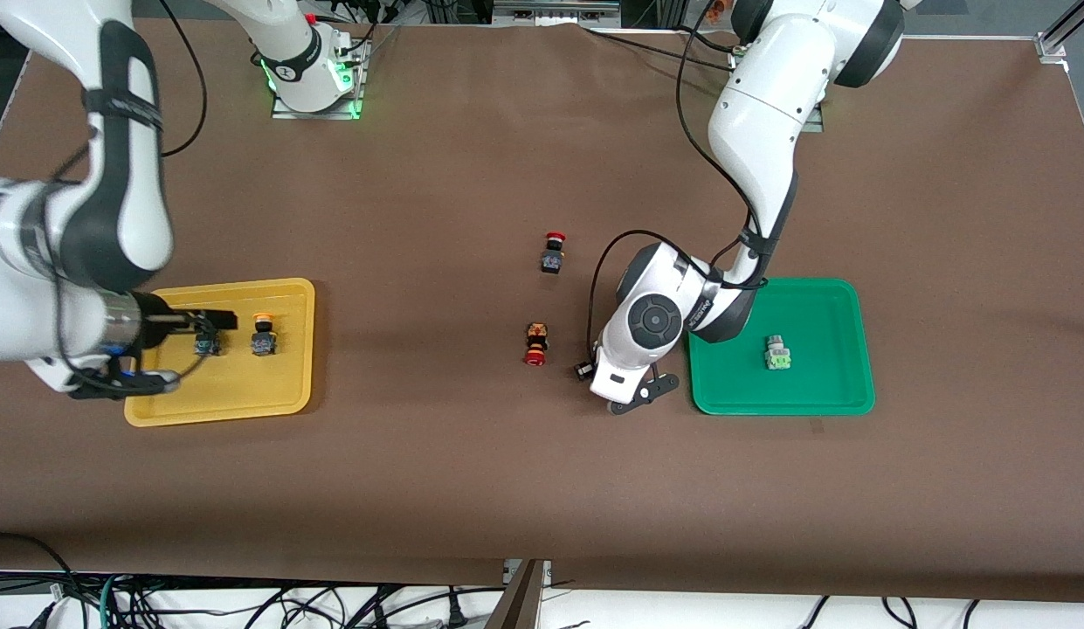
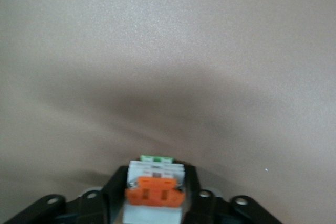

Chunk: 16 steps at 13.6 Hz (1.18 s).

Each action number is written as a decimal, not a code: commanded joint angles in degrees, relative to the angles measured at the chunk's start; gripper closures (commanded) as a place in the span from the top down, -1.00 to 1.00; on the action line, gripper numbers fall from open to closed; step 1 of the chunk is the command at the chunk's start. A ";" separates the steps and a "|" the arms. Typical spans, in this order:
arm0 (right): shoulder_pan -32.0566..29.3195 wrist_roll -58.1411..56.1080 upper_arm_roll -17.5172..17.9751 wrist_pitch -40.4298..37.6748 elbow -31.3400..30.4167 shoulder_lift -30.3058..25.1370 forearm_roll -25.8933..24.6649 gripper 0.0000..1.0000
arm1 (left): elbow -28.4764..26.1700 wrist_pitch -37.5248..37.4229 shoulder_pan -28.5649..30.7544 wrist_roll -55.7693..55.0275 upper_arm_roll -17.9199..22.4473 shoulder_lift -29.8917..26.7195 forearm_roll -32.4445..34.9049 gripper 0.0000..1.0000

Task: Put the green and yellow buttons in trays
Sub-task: 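Place the black button in the yellow tray while the left gripper grasps the orange button, then carry the orange button to the green tray while the right gripper withdraws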

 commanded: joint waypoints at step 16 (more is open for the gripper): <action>-17.09 9.53 22.84 -5.16 -8.16 -26.14 -14.29 1.00 | -23.34 0.23 16.35 34.74 0.41 -16.56 5.13 1.00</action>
